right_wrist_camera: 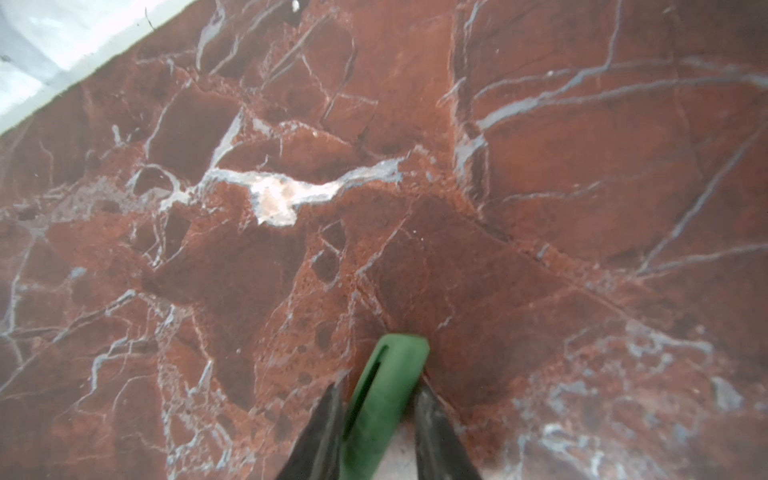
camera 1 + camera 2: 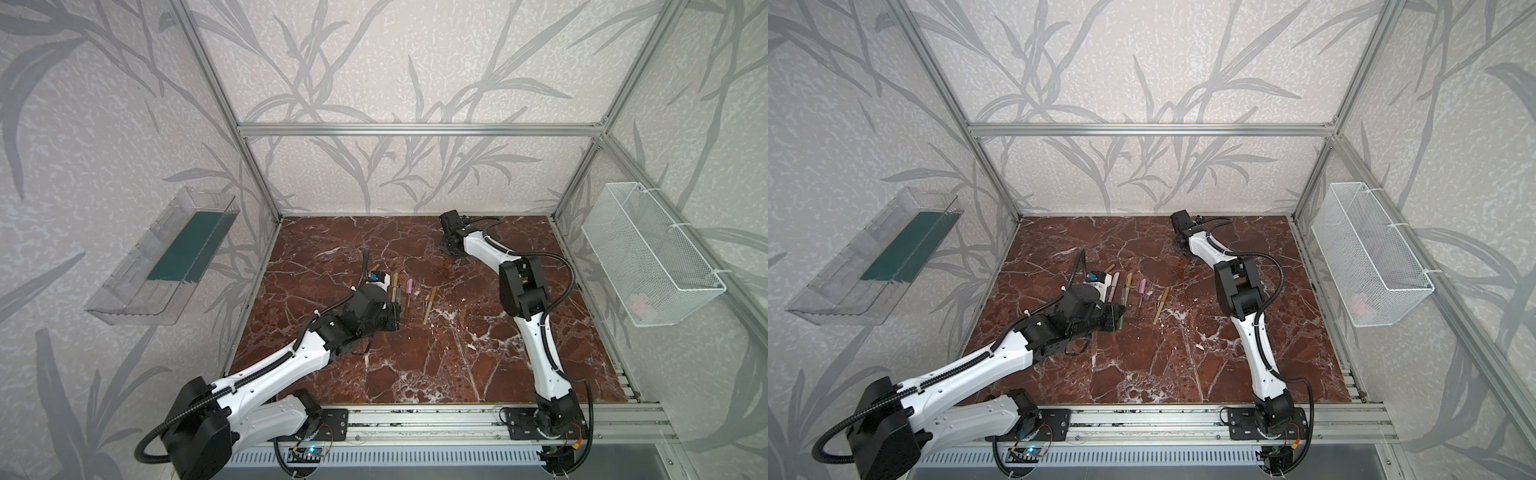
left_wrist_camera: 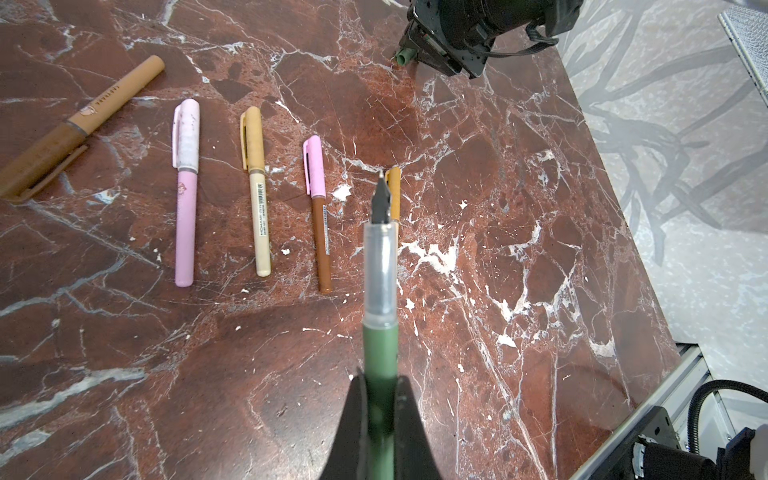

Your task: Insert the pens into the pen caps

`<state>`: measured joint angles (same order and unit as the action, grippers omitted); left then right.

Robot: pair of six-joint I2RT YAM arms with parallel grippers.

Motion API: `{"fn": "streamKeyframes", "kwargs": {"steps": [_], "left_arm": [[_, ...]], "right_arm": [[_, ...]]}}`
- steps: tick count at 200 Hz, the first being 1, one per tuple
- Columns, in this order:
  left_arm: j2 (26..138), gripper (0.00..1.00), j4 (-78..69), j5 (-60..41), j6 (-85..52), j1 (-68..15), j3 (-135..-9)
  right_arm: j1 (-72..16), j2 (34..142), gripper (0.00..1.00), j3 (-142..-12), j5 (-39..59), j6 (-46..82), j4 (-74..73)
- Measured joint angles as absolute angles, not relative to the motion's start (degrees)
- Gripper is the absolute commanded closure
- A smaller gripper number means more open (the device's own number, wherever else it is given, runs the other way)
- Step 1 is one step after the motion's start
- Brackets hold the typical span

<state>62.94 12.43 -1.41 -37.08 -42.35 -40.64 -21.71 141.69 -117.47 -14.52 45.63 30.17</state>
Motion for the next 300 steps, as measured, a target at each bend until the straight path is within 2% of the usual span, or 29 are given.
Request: {"fn": "streamKeyframes", "kwargs": {"steps": [59, 66, 77, 86, 149, 180, 217, 258, 300], "left_arm": [[62.6, 1.00, 12.4, -1.4, -37.1, -42.3, -40.6], [62.6, 1.00, 12.4, -1.4, -37.1, -42.3, -40.6], [62.6, 1.00, 12.4, -1.4, -37.1, -42.3, -40.6], [62.6, 1.00, 12.4, -1.4, -37.1, -42.3, -40.6], [63.1, 1.00, 11.2, -4.3, -36.4, -42.3, -40.6], [64.4, 1.00, 8.6, -8.6, -36.0, -42.4, -40.6], [64.7, 1.00, 5.6, -12.2, -35.9, -43.1, -40.3], [65.8, 1.00, 2.9, -14.4, -35.9, -44.5, -40.2], [66.0, 1.00, 1.6, -14.7, -36.0, -45.1, -39.7]], "right_arm": [[-21.7, 144.4, 0.70, -123.3, -13.0, 43.7, 34.4], [-21.7, 145.0, 0.72, -124.4, -12.9, 43.4, 34.9], [-21.7, 145.6, 0.84, -125.4, -12.7, 42.9, 35.0], [-21.7, 145.7, 0.88, -125.5, -12.5, 43.0, 35.0], [-22.2, 140.1, 1.00, -115.7, -11.4, 42.6, 30.0], [-22.9, 130.5, 1.00, -101.1, -10.0, 42.4, 25.8], [-26.8, 110.1, 1.00, -79.3, -7.5, 43.5, 16.2], [-32.4, 89.8, 1.00, -61.8, -3.6, 46.7, 1.3], [-36.1, 81.3, 1.00, -51.4, -1.6, 51.0, -9.0]]}}
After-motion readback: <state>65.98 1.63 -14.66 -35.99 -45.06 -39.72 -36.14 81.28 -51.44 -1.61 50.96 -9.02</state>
